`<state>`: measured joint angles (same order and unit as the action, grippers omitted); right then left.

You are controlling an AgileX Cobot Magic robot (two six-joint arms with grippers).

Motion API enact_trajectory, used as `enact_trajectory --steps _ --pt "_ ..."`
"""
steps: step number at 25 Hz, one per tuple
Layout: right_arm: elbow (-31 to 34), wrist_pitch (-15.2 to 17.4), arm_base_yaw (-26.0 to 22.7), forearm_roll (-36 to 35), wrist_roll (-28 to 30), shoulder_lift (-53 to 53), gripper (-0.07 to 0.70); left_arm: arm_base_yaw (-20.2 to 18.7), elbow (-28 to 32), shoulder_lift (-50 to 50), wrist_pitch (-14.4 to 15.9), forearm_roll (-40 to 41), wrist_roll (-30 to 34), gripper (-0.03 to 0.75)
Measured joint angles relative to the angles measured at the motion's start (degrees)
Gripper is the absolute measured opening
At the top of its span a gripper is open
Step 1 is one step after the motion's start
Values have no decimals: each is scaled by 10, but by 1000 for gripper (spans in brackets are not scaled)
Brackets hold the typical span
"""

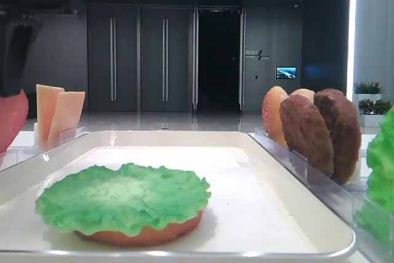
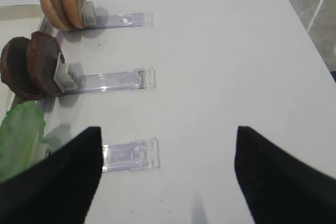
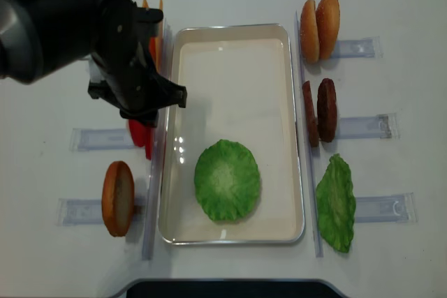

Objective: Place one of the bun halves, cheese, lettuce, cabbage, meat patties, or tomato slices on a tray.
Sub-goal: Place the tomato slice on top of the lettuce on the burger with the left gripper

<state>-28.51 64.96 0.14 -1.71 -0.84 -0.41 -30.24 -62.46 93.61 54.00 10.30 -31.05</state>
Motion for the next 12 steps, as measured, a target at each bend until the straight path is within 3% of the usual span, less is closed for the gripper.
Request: enact_trajectory --steps 12 --pt "0 0 0 0 0 0 528 -3 0 -83 8 -76 57 63"
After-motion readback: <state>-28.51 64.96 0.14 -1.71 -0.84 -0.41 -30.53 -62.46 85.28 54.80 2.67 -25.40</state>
